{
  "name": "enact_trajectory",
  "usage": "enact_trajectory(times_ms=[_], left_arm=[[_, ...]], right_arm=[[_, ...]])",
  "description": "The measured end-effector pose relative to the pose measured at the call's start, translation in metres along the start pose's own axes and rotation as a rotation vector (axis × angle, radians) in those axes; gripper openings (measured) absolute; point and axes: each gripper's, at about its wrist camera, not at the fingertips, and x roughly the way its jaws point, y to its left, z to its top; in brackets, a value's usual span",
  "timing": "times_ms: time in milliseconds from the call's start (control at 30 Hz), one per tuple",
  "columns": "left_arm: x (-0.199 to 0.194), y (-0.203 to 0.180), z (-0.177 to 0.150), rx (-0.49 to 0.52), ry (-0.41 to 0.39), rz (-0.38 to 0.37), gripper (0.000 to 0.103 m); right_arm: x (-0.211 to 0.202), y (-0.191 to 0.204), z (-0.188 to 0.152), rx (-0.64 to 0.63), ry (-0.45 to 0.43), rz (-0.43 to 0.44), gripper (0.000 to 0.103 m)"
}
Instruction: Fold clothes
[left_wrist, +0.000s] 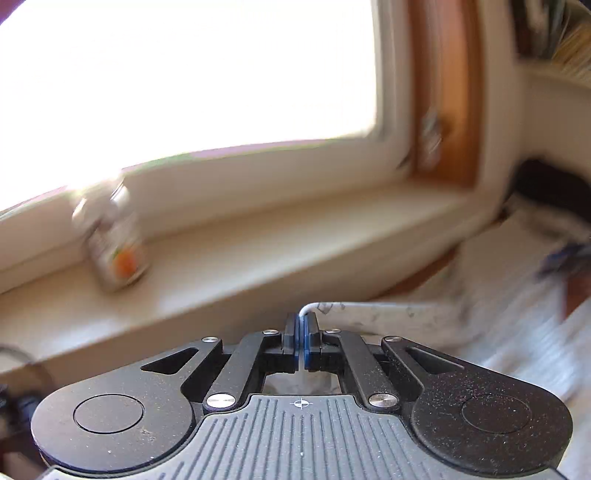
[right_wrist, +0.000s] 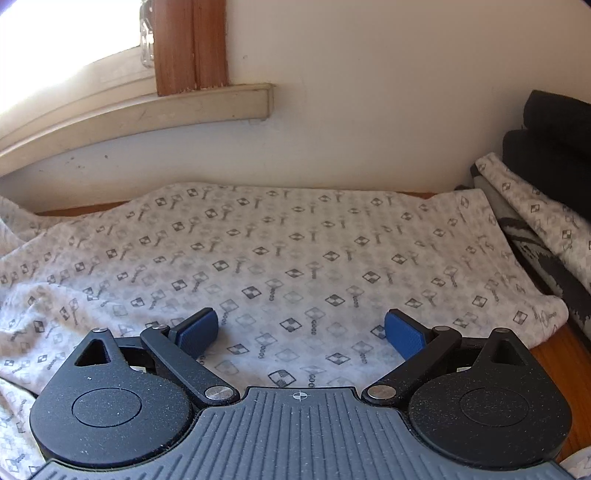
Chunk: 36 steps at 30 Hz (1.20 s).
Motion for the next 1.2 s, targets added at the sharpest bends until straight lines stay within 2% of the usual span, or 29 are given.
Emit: enact_trajectory(times_ms=[167, 333, 533, 633, 667, 700, 733, 867, 1000, 1200], left_arm=[[0.008, 0.01, -0.015, -0.032, 0.047, 0.044, 0.003], [-0.004, 0.018, -0.01, -0.044, 0.025, 0.101, 0.003], [-0.016, 0.019, -0.003, -0.025, 0.004, 0.207, 0.004], [-0.022, 0.017, 0.0, -0.06, -0.009, 0.145, 0.005], [-0.021, 0.009, 0.001, -0.061, -0.015, 0.113, 0.013], [-0.019, -0.001, 0.001, -0.055, -0.02, 0.079, 0.02], [-0.018, -0.015, 0.001, -0.044, -0.02, 0.047, 0.022], [0.0, -0.07, -0.006, 0.044, 0.027, -0.056, 0.027], [0.038, -0.097, -0.008, 0.136, 0.061, -0.052, 0.04], [0.083, -0.097, -0.008, 0.138, 0.151, -0.097, 0.043]], right_arm=[[0.0, -0.002, 0.0, 0.009, 0.001, -0.005, 0.097], [-0.001, -0.003, -0.001, 0.009, 0.001, -0.006, 0.097], [-0.002, -0.004, -0.001, 0.009, 0.001, -0.006, 0.097], [-0.002, -0.004, -0.001, 0.008, 0.001, -0.006, 0.097], [-0.002, -0.004, -0.001, 0.008, 0.001, -0.006, 0.097], [-0.002, -0.004, -0.001, 0.008, 0.001, -0.006, 0.097], [-0.002, -0.004, -0.001, 0.008, 0.001, -0.006, 0.097], [-0.002, -0.004, -0.001, 0.006, 0.001, -0.007, 0.097], [-0.002, -0.004, 0.0, 0.003, 0.001, -0.008, 0.098], [-0.001, -0.005, 0.0, 0.001, 0.002, -0.007, 0.098]])
